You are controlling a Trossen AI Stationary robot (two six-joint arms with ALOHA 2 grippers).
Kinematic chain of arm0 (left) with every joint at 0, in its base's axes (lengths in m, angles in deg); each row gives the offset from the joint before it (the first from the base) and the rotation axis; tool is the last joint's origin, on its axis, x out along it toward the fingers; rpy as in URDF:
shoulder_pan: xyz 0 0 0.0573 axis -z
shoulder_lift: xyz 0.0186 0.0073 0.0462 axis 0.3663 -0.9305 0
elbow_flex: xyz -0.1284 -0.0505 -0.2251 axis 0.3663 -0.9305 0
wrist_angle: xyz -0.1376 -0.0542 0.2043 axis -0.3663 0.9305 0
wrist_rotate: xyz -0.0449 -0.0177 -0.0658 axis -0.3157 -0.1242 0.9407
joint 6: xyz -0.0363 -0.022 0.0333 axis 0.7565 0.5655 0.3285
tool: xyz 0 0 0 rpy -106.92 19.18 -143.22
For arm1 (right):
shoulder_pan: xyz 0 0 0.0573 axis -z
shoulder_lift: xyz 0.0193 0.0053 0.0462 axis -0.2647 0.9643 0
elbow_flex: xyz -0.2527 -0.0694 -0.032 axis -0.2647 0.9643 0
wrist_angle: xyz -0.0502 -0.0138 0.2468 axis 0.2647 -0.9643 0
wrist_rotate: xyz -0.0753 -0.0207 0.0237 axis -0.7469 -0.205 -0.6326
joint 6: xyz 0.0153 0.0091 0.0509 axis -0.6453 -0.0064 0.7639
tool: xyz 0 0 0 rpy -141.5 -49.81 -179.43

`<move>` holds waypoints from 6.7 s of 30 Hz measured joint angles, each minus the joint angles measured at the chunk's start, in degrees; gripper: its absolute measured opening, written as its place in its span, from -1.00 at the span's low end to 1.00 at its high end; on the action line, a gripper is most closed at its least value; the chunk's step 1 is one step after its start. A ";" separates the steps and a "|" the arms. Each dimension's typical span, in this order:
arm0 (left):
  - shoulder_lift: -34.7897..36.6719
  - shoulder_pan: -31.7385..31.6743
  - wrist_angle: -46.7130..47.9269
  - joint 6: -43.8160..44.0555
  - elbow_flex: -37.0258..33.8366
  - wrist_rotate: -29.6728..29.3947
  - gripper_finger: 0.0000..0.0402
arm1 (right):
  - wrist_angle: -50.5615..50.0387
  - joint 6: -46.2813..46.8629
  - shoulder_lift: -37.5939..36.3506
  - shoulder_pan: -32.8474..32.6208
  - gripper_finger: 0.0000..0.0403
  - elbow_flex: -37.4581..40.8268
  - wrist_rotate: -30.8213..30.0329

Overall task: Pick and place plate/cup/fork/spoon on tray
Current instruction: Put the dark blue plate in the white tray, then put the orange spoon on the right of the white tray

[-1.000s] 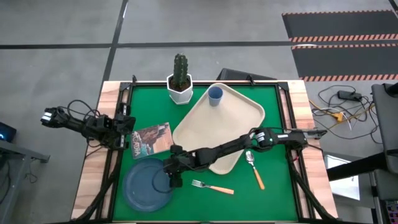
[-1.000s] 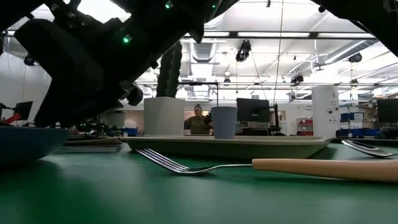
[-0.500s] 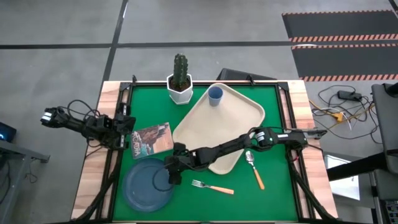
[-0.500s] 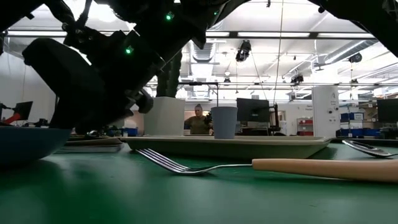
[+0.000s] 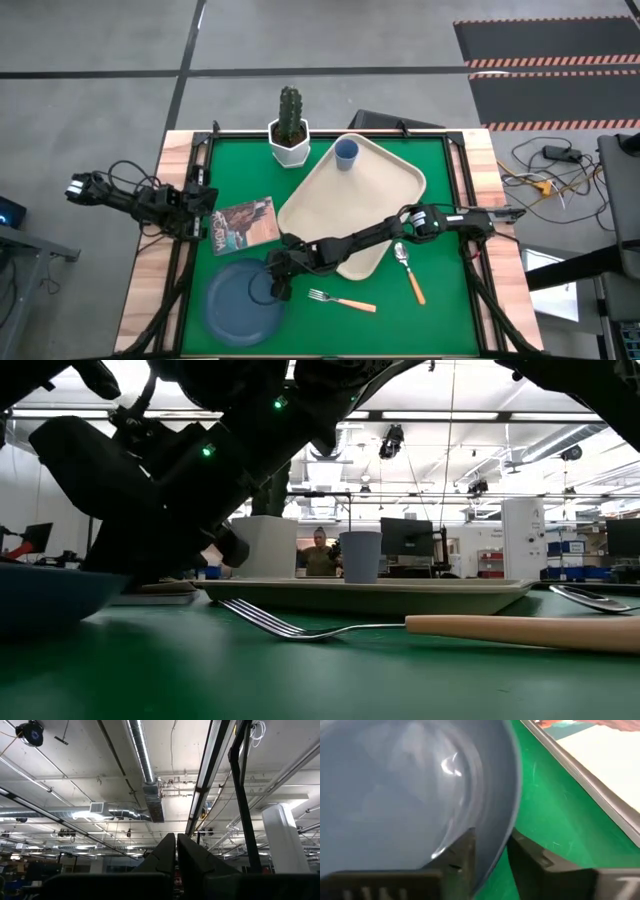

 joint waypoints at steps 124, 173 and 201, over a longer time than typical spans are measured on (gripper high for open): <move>0.69 -0.01 -0.02 5.33 0.04 -2.87 -1.00 | -38.74 59.23 -62.18 -13.26 -0.54 58.41 2.91; -0.07 0.01 0.01 5.64 -0.02 -3.23 -1.00 | -36.19 66.89 -47.61 -17.26 -0.35 60.81 8.52; 0.01 0.01 -0.04 5.40 -0.04 -3.35 -1.00 | -59.31 50.61 -65.31 -4.01 -0.91 54.01 2.84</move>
